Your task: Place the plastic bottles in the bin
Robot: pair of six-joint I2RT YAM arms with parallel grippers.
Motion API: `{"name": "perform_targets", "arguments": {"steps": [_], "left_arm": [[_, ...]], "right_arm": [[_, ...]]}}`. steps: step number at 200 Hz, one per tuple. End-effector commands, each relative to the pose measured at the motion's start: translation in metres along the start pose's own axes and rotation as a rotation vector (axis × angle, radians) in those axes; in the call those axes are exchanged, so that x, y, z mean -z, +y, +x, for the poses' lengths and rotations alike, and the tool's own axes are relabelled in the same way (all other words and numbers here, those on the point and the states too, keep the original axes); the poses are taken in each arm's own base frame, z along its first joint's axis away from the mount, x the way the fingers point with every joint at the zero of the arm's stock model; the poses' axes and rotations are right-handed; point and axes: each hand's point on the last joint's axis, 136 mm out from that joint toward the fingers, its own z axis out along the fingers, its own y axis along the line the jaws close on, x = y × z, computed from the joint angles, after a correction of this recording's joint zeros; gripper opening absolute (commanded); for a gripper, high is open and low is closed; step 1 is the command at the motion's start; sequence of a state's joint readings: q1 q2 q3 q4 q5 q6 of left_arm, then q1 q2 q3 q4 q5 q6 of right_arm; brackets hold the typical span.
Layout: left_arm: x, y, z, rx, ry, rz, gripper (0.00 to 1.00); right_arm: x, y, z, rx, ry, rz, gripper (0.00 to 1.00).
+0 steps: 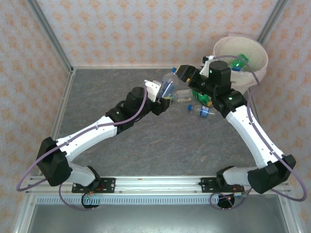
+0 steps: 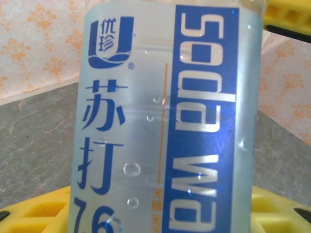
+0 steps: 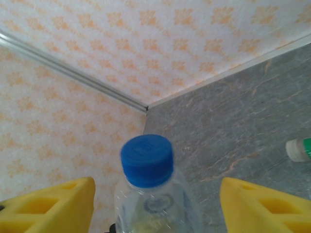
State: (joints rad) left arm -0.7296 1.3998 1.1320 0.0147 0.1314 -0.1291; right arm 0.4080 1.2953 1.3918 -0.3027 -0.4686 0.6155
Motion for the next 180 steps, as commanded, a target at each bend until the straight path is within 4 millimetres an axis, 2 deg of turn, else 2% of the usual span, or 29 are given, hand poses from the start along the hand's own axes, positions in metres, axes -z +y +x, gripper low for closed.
{"name": "perform_targets", "arguments": {"steps": [1,55,81,100,116,137,155,180], "left_arm": [[0.008,-0.007,-0.005,-0.028,-0.025,0.015,0.50],[0.020,-0.012,-0.003,-0.054,-0.032,0.015,0.50],[0.022,-0.014,-0.002,-0.057,-0.033,0.021,0.50],[0.022,-0.015,-0.002,-0.063,-0.030,0.023,0.50],[0.020,-0.015,0.001,-0.070,-0.018,0.026,0.50],[0.018,-0.014,0.004,-0.071,-0.008,0.019,0.50],[0.017,-0.013,0.003,-0.066,-0.009,0.009,0.63],[0.020,-0.006,-0.004,-0.053,-0.036,-0.028,0.98]], "right_arm": [[0.003,0.022,-0.004,0.032,0.011,-0.054,0.65],[-0.012,0.022,0.008,0.023,0.100,-0.064,0.47],[-0.015,0.020,0.011,0.036,0.121,-0.049,0.45],[-0.016,0.018,0.012,0.044,0.124,-0.029,0.35],[-0.015,0.019,0.011,0.043,0.124,-0.031,0.20],[-0.012,0.020,0.009,0.047,0.112,-0.025,0.19],[-0.007,0.019,0.002,0.059,0.074,-0.006,0.19],[0.004,0.020,-0.014,0.068,-0.002,0.030,0.16]]}}
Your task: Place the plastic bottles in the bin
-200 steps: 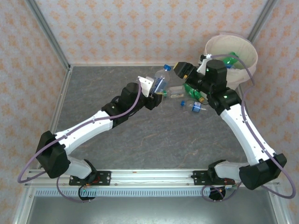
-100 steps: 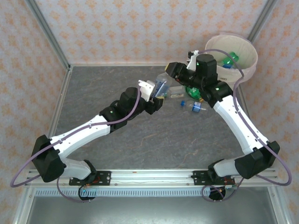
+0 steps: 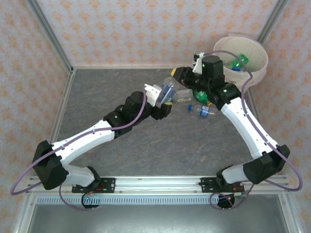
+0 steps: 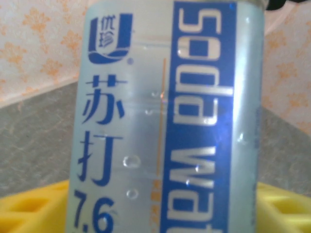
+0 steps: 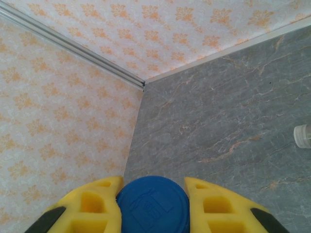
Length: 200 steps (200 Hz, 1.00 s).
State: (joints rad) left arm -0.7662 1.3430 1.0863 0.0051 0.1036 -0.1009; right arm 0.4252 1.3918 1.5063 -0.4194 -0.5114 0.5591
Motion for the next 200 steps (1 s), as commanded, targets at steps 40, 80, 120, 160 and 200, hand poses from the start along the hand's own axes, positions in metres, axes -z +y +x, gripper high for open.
{"name": "perform_targets", "arguments": {"steps": [40,80,120,160,200], "left_arm": [[0.015,0.009,-0.024,0.002,-0.075,-0.065,0.99],[0.028,0.011,-0.034,0.022,-0.121,-0.073,0.99],[0.040,0.016,-0.036,0.032,-0.141,-0.094,0.99],[0.049,0.021,-0.031,0.055,-0.154,-0.111,0.99],[0.055,0.024,-0.026,0.071,-0.154,-0.121,0.99]], "right_arm": [[0.062,0.011,-0.070,-0.007,-0.280,0.032,0.15],[0.129,-0.021,-0.138,-0.083,-0.575,0.142,0.16],[0.209,-0.056,-0.197,-0.148,-0.904,0.249,0.24],[0.265,-0.078,-0.232,-0.120,-1.233,0.421,0.24],[0.274,-0.114,-0.254,-0.095,-1.365,0.642,0.24]]}}
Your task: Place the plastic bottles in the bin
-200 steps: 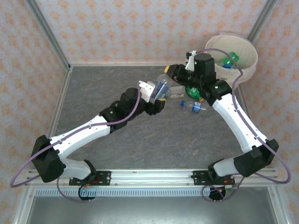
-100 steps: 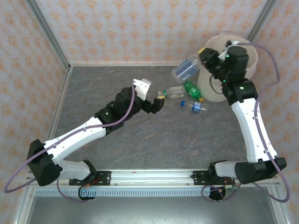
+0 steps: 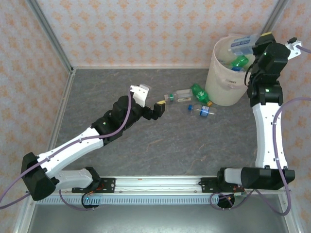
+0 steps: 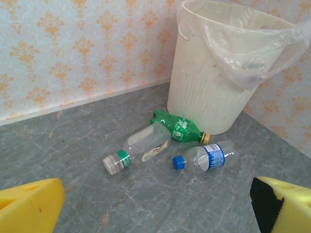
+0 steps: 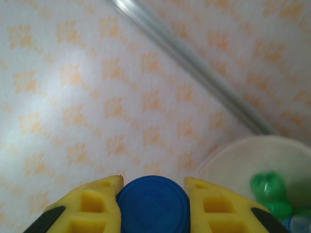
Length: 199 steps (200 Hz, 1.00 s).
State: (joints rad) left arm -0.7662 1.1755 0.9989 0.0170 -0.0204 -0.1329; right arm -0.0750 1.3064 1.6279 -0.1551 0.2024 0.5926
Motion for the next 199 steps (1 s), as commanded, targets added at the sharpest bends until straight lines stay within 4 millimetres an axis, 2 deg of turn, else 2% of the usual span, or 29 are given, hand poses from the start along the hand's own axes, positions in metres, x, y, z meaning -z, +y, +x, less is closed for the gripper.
{"name": "perform_targets", "arguments": {"steps": [1,37,72,81,93,102,114,122,125,152,199], "left_arm": [[0.010,0.003,-0.009,0.029,-0.041,-0.017,0.99],[0.014,0.008,-0.007,0.034,-0.039,-0.036,0.99],[0.016,0.012,-0.007,0.029,-0.042,-0.056,0.99],[0.017,0.013,-0.008,0.029,-0.045,-0.064,0.99],[0.018,0.015,-0.008,0.029,-0.049,-0.070,0.99],[0.018,0.015,-0.007,0.026,-0.048,-0.070,0.99],[0.017,0.015,-0.008,0.024,-0.048,-0.070,0.99],[0.017,0.014,-0.008,0.022,-0.045,-0.069,0.99],[0.016,0.014,-0.007,0.022,-0.044,-0.070,0.99],[0.012,0.014,-0.006,0.020,-0.038,-0.072,0.99],[0.000,0.010,-0.001,0.019,-0.011,-0.061,0.99]], "right_arm": [[-0.018,-0.014,-0.028,0.061,-0.193,0.105,0.24],[-0.054,-0.033,-0.011,0.202,-0.182,0.215,0.24],[-0.073,-0.051,0.000,0.321,-0.169,0.302,0.24],[-0.076,-0.054,0.005,0.342,-0.152,0.314,0.28],[-0.080,-0.058,0.011,0.364,-0.130,0.325,0.39],[-0.080,-0.060,0.012,0.366,-0.122,0.338,0.63],[-0.081,-0.061,0.013,0.367,-0.110,0.353,0.80],[-0.081,-0.059,0.013,0.369,-0.098,0.347,0.97],[-0.081,-0.058,0.013,0.370,-0.094,0.342,1.00],[-0.080,-0.042,0.013,0.371,-0.042,0.281,1.00],[-0.056,-0.026,0.012,0.337,0.017,0.178,1.00]]}}
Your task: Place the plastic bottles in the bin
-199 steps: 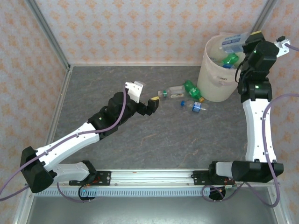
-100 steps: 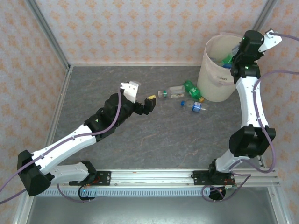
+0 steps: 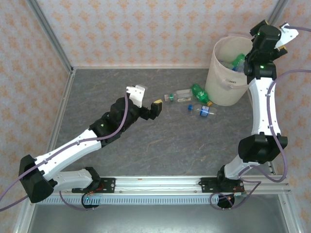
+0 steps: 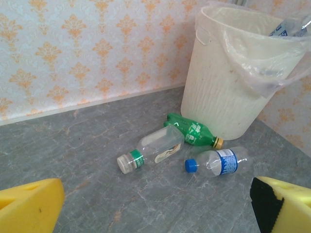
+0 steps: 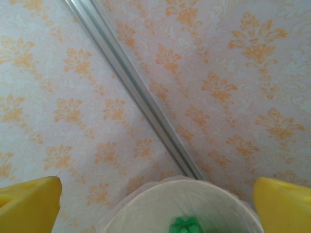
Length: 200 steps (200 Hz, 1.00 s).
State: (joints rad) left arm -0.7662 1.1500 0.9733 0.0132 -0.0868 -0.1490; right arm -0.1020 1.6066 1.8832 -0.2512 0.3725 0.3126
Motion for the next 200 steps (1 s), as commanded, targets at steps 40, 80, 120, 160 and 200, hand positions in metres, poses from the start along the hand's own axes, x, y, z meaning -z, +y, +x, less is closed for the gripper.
{"name": "perform_targets", "arguments": {"steps": [40,80,120,160,200], "left_arm": [[-0.014,-0.008,0.001,-0.002,0.022,0.014,0.99],[-0.016,-0.008,0.005,-0.002,0.038,0.014,0.99],[-0.014,-0.004,0.008,-0.003,0.045,-0.004,0.99],[-0.017,-0.004,0.009,0.000,0.048,-0.003,0.99],[-0.022,-0.008,0.005,0.000,0.045,0.008,0.99]], "right_arm": [[0.036,0.004,0.004,-0.010,0.106,-0.137,1.00],[0.044,0.017,0.048,0.000,0.292,-0.251,1.00],[0.059,0.021,0.094,-0.062,0.482,-0.322,1.00],[0.074,0.013,0.113,-0.096,0.563,-0.302,1.00],[0.083,0.013,0.113,-0.083,0.570,-0.329,1.00]]}}
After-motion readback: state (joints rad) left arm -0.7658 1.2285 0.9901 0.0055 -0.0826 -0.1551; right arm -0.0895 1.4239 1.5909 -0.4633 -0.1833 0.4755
